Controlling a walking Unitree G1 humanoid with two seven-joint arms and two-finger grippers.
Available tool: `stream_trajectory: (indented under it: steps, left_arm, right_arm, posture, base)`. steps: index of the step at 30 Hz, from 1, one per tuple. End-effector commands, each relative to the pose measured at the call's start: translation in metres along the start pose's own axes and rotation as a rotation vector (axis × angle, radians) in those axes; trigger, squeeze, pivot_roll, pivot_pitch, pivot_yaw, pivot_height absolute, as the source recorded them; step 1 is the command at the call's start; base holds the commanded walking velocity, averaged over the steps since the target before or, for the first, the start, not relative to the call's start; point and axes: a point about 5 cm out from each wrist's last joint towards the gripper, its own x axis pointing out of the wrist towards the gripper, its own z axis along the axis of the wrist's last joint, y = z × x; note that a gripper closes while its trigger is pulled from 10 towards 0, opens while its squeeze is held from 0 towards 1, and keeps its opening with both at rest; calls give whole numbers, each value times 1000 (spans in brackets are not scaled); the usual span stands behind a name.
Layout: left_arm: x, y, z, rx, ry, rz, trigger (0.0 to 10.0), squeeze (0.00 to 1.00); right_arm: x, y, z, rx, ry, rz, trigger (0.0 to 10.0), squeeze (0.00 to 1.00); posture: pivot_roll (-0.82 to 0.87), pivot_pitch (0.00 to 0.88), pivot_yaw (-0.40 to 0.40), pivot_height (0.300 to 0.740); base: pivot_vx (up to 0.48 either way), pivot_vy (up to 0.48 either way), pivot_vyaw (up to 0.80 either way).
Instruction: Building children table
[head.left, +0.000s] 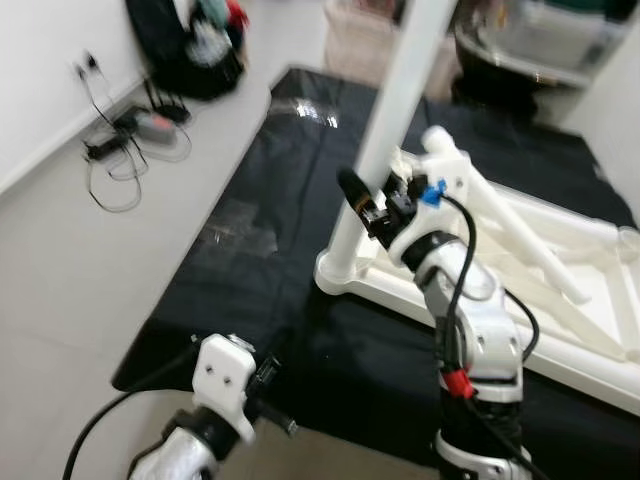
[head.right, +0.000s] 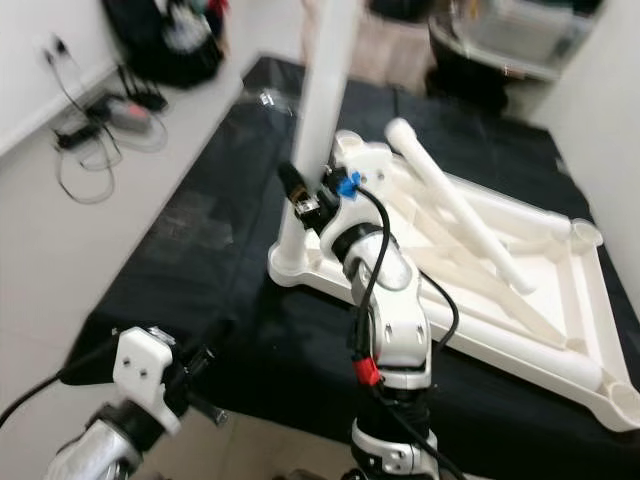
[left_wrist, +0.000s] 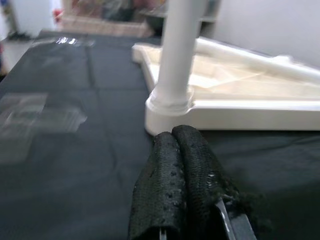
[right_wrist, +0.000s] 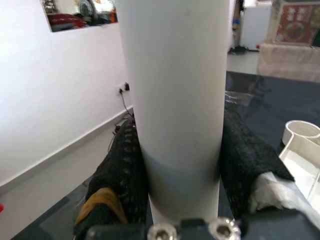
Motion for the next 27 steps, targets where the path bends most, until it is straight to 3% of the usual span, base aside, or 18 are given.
stream_trajectory:
  steps: [1,3,4,5,6,8,9,10,13,14,16,21,22,27]
  left_arm:
    - [2,-2,-9,-35,22,-8,10000,0]
    - [5,3,-14,-28,31,-1,10000,0]
    - [5,3,-14,-28,31,-1,10000,0]
    - [6,4,-15,-19,34,6,10000,0]
    - [6,5,-15,-14,35,11,10000,0]
    - [6,5,-15,-14,35,11,10000,0]
    - [6,6,-15,-10,33,17,10000,0]
    - [4,6,-13,-8,27,20,10000,0]
    - [2,5,-12,-6,20,22,10000,0]
    - [-4,0,-6,-9,7,10,10000,0]
    - [-9,-4,1,-11,-6,2,10000,0]
    - [-12,-7,4,-12,-13,-1,10000,0]
    - [-16,-11,10,-15,-22,-5,10000,0]
    - [-29,-24,24,-30,-35,-17,10000,0]
  right_arm:
    - [4,-7,-33,28,154,-37,0,0]
    - [21,13,-28,36,125,80,0,0]
    - [21,13,-28,36,125,80,0,0]
    - [24,24,-27,21,127,172,2039,0]
    - [26,31,-26,10,131,233,2039,0]
    - [26,31,-26,10,131,233,2039,0]
    - [24,37,-23,15,123,281,10000,184]
    - [16,42,-18,18,111,371,10000,1000]
    - [5,49,-11,24,95,463,10000,1000]
    - [1,40,2,-42,35,617,10000,1000]
    - [4,29,11,-106,4,718,10000,1000]
    - [8,23,14,-129,3,760,10000,1000]
    - [14,16,20,-154,-3,808,10000,1000]
    - [25,7,40,-172,-18,937,10000,1000]
  posture:
    - [-58,0,-166,740]
    - [-42,0,-158,740]
    - [-42,0,-158,740]
    - [-29,0,-159,740]
    - [-29,0,-159,740]
    - [-29,0,-159,740]
    - [-18,0,-150,740]
    - [-14,0,-141,740]
    - [-13,0,-139,740]
    - [-3,56,-136,740]
    - [-5,99,-133,740]
    - [-6,123,-135,740]
    - [3,198,-139,740]
    - [22,250,-157,740]
  base:
    - [0,0,0]
    - [0,0,0]
    - [0,0,0]
    - [0,0,0]
    - [0,0,0]
    - [0,0,0]
    - [0,0,0]
    - [0,0,0]
    - [0,0,0]
    - [0,0,0]
    - [0,0,0]
    - [0,0,0]
    - [0,0,0]
    - [0,0,0]
